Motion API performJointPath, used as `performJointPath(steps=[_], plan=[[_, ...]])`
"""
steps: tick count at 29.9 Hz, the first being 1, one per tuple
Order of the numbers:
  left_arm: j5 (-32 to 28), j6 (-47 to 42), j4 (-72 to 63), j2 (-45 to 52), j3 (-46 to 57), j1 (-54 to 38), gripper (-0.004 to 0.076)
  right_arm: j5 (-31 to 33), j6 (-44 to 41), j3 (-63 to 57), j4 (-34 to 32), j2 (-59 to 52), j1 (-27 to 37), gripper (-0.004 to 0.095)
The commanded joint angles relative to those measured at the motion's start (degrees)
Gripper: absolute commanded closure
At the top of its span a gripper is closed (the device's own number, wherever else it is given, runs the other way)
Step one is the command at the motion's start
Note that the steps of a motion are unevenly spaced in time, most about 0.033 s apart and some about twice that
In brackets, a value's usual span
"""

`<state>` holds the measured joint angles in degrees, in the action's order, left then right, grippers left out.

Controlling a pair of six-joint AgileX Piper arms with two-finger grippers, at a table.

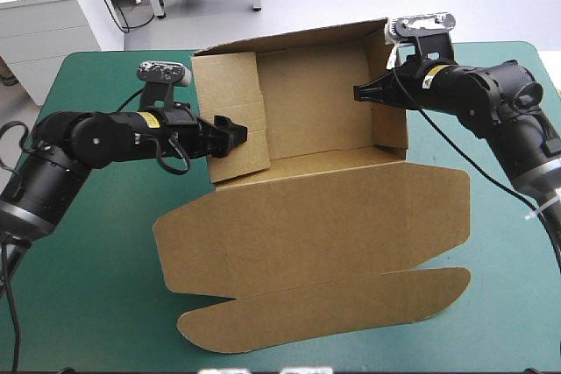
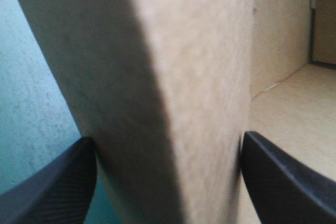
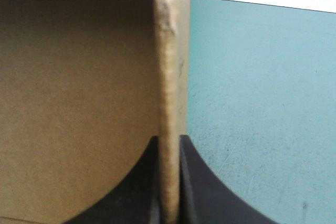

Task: Fold the box

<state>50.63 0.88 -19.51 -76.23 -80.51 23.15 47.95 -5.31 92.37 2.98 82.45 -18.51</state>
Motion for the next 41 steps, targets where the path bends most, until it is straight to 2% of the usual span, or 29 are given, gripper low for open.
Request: performJointPath(steps=[1, 3, 6, 9, 14, 16, 21, 30, 41], plan=[[-3.0, -12.9, 10.7, -0.9, -4.4, 4.7, 0.0231, -5.5, -1.2, 1.9, 1.2, -2.2, 0.0, 0.0911], [-3.0, -19.3, 17.0, -2.0, -5.8, 7.4, 0.0262, -5.5, -1.2, 1.9, 1.2, -2.2, 0.0, 0.0911], [-5.8, -24.5, 21.3, -2.1, -6.3, 10.0, 0.0346, -5.4, -1.2, 1.9, 1.1, -2.2, 0.0, 0.0911], [-8.2, -26.7, 21.6, -2.1, -6.3, 11.1, 0.0458, -5.0, -1.2, 1.9, 0.8, -2.2, 0.0, 0.0911], [-8.0, -26.7, 21.2, -2.1, -6.3, 11.2, 0.0672, -3.3, -1.2, 1.9, -0.9, -2.2, 0.0, 0.0911], [-8.6, -26.7, 21.2, -2.1, -6.3, 11.2, 0.0734, -1.8, -1.2, 1.9, -0.6, -2.2, 0.0, 0.0911], [-9.9, -26.7, 21.0, -2.9, -6.3, 11.1, 0.0732, 4.6, -1.2, 1.9, -0.2, -2.2, 0.0, 0.0912], [-3.3, -23.9, 21.7, -8.3, -6.3, 11.1, 0.0731, 17.6, 0.5, 1.9, -0.2, 2.8, 0.0, 0.0912], [-0.8, -20.6, 23.2, -16.5, -6.3, 11.0, 0.0731, 17.5, 0.8, 1.8, 1.3, 12.9, 0.0, 0.0912]])
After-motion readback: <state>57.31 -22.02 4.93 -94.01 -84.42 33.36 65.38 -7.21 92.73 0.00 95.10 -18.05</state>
